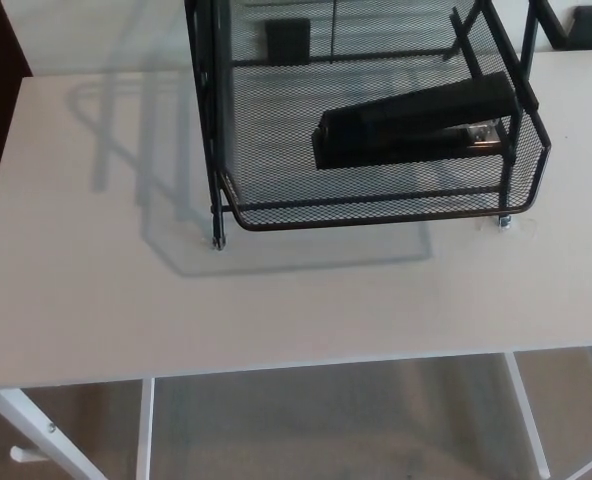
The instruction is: The robot walks towards a desk on which a file tray is kept in the middle and a stapler is kept to its right. The robot lifts the stapler using its right hand and places it on the file tray.
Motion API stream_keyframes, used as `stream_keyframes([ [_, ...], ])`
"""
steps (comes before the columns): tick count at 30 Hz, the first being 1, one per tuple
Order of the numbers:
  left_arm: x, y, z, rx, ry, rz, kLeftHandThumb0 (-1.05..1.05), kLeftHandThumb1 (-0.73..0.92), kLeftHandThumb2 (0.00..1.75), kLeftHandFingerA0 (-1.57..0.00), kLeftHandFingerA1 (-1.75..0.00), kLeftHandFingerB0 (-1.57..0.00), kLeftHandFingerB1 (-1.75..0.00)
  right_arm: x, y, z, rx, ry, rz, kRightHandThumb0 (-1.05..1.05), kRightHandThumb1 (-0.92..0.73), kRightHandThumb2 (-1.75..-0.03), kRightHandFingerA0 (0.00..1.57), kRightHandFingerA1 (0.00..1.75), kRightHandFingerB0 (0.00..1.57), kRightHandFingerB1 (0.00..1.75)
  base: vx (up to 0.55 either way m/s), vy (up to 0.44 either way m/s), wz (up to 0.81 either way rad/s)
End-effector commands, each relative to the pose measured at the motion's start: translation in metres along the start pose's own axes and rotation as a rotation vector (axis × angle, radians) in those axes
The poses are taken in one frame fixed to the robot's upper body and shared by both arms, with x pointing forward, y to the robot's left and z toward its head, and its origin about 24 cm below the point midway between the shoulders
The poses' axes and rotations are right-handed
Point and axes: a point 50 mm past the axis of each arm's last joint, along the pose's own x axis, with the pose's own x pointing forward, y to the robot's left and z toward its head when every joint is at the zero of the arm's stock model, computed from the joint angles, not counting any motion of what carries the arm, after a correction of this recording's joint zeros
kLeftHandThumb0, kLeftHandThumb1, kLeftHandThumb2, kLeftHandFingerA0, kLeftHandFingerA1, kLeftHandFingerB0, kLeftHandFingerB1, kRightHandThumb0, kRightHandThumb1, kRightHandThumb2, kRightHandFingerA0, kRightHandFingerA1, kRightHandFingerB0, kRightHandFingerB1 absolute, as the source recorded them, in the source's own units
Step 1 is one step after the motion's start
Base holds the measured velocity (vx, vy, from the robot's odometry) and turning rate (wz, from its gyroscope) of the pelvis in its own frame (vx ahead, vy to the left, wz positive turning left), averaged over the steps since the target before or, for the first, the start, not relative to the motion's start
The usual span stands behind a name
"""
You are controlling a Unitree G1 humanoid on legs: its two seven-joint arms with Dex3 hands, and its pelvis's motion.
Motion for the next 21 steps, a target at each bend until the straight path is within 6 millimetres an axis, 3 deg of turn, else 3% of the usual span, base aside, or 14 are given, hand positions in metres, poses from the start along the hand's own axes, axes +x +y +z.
stream_keyframes([
  [1, -0.003, 0.013, 0.000, -0.015, -0.007, 0.066, -1.05, 0.75, 1.36, -0.52, -0.97, -0.13, -0.72, -0.038, 0.027, -0.122, 0.328, 0.551, -0.232, -0.89, -0.85, -0.64, 0.00, 0.84, 0.00, 0.22, 0.00, 0.000, 0.00],
  [2, -0.004, 0.014, -0.001, -0.014, -0.011, 0.057, -1.05, 0.74, 1.36, -0.46, -0.93, -0.09, -0.70, -0.038, 0.035, -0.118, -0.357, 0.461, -0.039, -0.75, -0.92, -1.04, 0.28, 0.80, 0.00, 0.28, 0.00, 0.000, 0.00],
  [3, -0.004, 0.014, -0.001, -0.014, -0.011, 0.056, -1.05, 0.74, 1.36, -0.46, -0.93, -0.09, -0.70, -0.039, 0.038, -0.119, -0.435, 0.449, -0.004, -0.75, -0.92, -1.04, 0.28, 0.80, 0.00, 0.28, 0.00, 0.000, 0.00],
  [6, -0.003, 0.015, 0.003, -0.058, -0.002, 0.058, -1.05, 0.91, 0.84, -0.27, -0.96, -0.14, -0.79, -0.039, 0.042, -0.126, 0.037, 0.487, -0.063, -0.81, -0.77, -1.20, 0.78, 0.94, 0.00, 0.28, 0.00, 0.000, 0.00],
  [7, -0.003, 0.015, 0.002, -0.058, 0.001, 0.064, -1.05, 0.92, 0.85, -0.31, -0.98, -0.09, -0.78, -0.040, 0.046, -0.126, 0.166, 0.510, -0.029, -0.84, -0.91, -0.68, 0.73, 0.85, 0.00, 0.16, 0.00, 0.000, 0.00],
  [8, -0.003, 0.015, 0.001, -0.058, 0.003, 0.064, -1.05, 0.92, 0.84, -0.26, -1.03, -0.08, -0.83, -0.040, 0.050, -0.126, 0.004, 0.471, 0.052, -0.80, -0.92, -0.77, 0.83, 0.88, 0.00, 0.33, 0.00, 0.000, 0.00],
  [9, -0.003, 0.015, 0.001, -0.056, 0.006, 0.065, -1.05, 0.92, 0.85, -0.30, -0.96, -0.10, -0.78, -0.042, 0.053, -0.125, 0.159, 0.499, 0.027, -0.82, -0.69, -0.89, 0.25, 0.79, 0.03, 0.34, 0.00, 0.000, 0.00],
  [11, -0.003, 0.015, 0.001, -0.040, 0.006, 0.065, -1.05, 0.92, 0.86, -0.24, -0.91, -0.12, -0.77, -0.043, 0.057, -0.123, 0.109, 0.500, 0.062, -1.01, -0.75, -0.92, 0.58, 0.93, 0.00, 0.19, 0.00, 0.000, 0.00],
  [12, -0.003, 0.015, 0.001, -0.016, -0.001, 0.070, -1.05, 0.76, 1.36, -0.39, -0.88, -0.10, -0.69, -0.043, 0.060, -0.124, 0.140, 0.501, 0.083, -0.94, -0.64, -0.93, 0.88, 1.26, 0.02, 0.23, 0.00, 0.000, 0.00],
  [15, -0.003, 0.015, 0.002, -0.018, -0.003, 0.083, -1.04, 0.76, 1.35, -0.45, -0.91, -0.12, -0.69, -0.043, 0.062, -0.123, 0.119, 0.493, 0.104, -0.88, -0.77, -0.63, 0.56, 1.11, 0.00, 0.24, 0.00, 0.000, 0.00],
  [16, -0.003, 0.016, 0.004, -0.023, -0.012, 0.072, -1.05, 0.74, 1.35, -0.40, -0.90, -0.10, -0.70, -0.042, 0.063, -0.124, 0.101, 0.471, 0.087, -0.80, -0.54, -1.02, 0.69, 0.98, 0.00, 0.35, 0.00, 0.000, 0.00],
  [18, -0.003, 0.016, 0.004, -0.027, -0.011, 0.072, -1.05, 0.74, 1.35, -0.37, -0.88, -0.08, -0.69, -0.040, 0.065, -0.126, -0.029, 0.453, 0.108, -0.84, -0.63, -1.03, 0.55, 0.80, 0.00, 0.32, 0.00, 0.000, 0.00],
  [19, -0.003, 0.016, 0.004, -0.071, -0.008, 0.068, -1.05, 0.92, 0.81, -0.21, -1.07, -0.08, -0.85, -0.039, 0.064, -0.128, 0.120, 0.469, 0.101, -0.81, -0.72, -0.61, 0.41, 0.87, 0.00, 0.24, 0.00, 0.000, 0.00],
  [21, -0.003, 0.015, 0.004, -0.083, -0.006, 0.068, -1.05, 0.92, 0.83, -0.21, -1.05, -0.08, -0.82, -0.038, 0.064, -0.129, 0.238, 0.476, 0.097, -0.85, -0.53, -0.95, 0.29, 0.78, 0.00, 0.17, 0.00, 0.000, 0.00],
])
